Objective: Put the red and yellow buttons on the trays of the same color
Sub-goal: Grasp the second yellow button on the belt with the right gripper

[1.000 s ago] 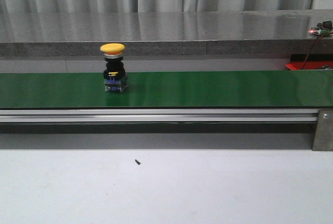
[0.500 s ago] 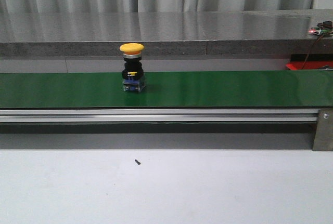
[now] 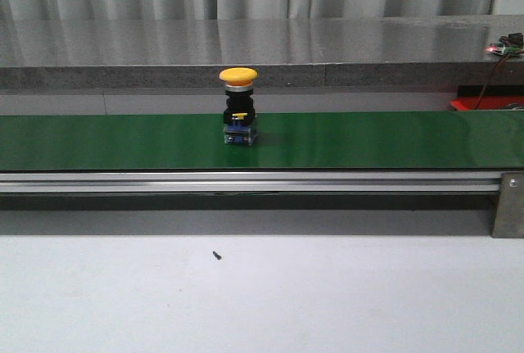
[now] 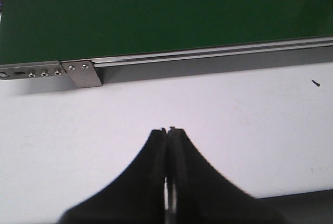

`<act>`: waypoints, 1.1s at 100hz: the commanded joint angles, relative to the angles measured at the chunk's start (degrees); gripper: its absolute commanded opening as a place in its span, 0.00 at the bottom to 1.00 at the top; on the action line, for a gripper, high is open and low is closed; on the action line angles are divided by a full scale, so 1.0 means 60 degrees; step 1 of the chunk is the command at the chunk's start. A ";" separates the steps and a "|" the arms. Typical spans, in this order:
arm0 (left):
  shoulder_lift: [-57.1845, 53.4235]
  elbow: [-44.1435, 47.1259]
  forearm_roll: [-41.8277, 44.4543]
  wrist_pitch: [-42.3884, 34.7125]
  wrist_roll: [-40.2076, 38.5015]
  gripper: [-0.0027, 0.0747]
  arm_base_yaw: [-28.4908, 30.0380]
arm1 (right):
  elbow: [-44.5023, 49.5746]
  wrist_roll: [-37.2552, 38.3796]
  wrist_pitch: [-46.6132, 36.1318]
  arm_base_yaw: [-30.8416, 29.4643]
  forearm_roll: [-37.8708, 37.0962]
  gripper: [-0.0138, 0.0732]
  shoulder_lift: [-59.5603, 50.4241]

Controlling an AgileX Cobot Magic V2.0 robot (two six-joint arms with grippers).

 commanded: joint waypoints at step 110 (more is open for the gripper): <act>-0.0013 -0.0241 -0.0133 -0.0488 -0.0086 0.01 -0.0080 | -0.4008 -0.3155 0.3123 0.6251 0.0310 0.89 0.1774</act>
